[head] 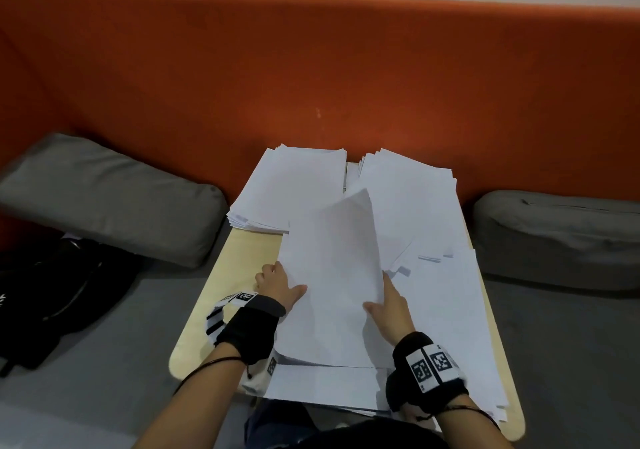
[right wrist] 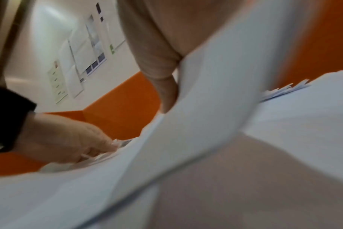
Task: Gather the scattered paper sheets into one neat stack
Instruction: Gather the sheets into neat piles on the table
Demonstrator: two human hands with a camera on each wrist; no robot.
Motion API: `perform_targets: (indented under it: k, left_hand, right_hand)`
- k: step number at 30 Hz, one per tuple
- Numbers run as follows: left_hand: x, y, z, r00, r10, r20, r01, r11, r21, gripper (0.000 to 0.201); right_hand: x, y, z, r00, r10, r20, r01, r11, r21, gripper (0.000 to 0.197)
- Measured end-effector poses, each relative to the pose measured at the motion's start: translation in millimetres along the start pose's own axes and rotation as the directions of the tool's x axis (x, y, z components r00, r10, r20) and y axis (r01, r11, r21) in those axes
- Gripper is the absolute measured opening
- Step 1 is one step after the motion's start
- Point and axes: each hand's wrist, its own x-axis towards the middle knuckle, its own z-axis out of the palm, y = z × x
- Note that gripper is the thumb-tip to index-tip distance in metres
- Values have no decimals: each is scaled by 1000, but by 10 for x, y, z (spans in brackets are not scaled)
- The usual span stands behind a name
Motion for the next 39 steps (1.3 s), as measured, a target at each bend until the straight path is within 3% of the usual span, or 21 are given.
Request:
perform_targets:
  k: [4, 5, 6, 8, 9, 11, 13, 16, 20, 23, 26, 30, 34, 35, 37, 39]
  left_hand:
    - [0, -46, -62, 995, 59, -75, -78, 958, -275, 76]
    - [-2, -54, -112, 991, 96, -96, -128, 893, -432, 79]
    - [-15, -53, -183, 985, 145, -98, -174, 772, -611, 82]
    - [-56, -6, -321, 970, 240, -29, -163, 564, -809, 79]
    - [-95, 41, -381, 957, 290, 9, -150, 521, -841, 66]
    - [-185, 189, -464, 959, 280, 36, -127, 540, -832, 40]
    - [-240, 329, -495, 976, 216, -12, -128, 533, -836, 43]
    - [-382, 519, -673, 978, 189, -90, -169, 452, -876, 40]
    - [-575, 669, -957, 937, 290, -195, -303, 398, -866, 13]
    - [-668, 714, -1088, 901, 353, -251, -381, 371, -847, 21]
    - [-696, 721, -1090, 915, 324, -240, -357, 372, -857, 19]
    - [-606, 674, -939, 936, 294, -191, -313, 457, -833, 17]
    - [-331, 447, -774, 885, 451, -118, -395, 590, -704, 31]
    - [-238, 355, -716, 904, 418, -95, -376, 667, -644, 36]
    - [-65, 147, -593, 970, 230, -76, -238, 846, -477, 43]
    - [55, -76, -457, 998, 48, -41, -59, 938, -343, 48]
  right_hand:
    - [-5, 29, -237, 995, -100, 4, 99, 987, 127, 44]
    - [-8, 31, -312, 996, -93, -13, 94, 977, 194, 39]
    - [-7, 34, -382, 996, -81, -42, 89, 964, 250, 38]
    - [-5, 19, -489, 990, -66, -126, 101, 950, 295, 44]
    - [0, 2, -523, 986, -62, -154, 106, 948, 299, 45]
    - [11, -71, -548, 985, -50, -167, 103, 940, 326, 38]
    - [1, -179, -569, 977, -63, -205, 133, 928, 349, 33]
    - [-50, -381, -666, 941, -122, -316, 243, 892, 381, 29]
    - [-140, -618, -762, 919, -215, -331, 347, 841, 416, 24]
    - [-176, -679, -777, 916, -256, -309, 372, 832, 412, 24]
    - [-179, -657, -759, 932, -238, -273, 337, 846, 414, 22]
    - [-133, -586, -662, 962, -170, -215, 240, 901, 362, 13]
    - [0, -445, -703, 913, -29, -406, 201, 900, 388, 30]
    - [41, -386, -746, 888, 20, -459, 188, 895, 404, 32]
    - [121, -231, -846, 840, 103, -532, 145, 903, 404, 33]
    - [166, -74, -905, 838, 137, -528, 85, 924, 374, 33]
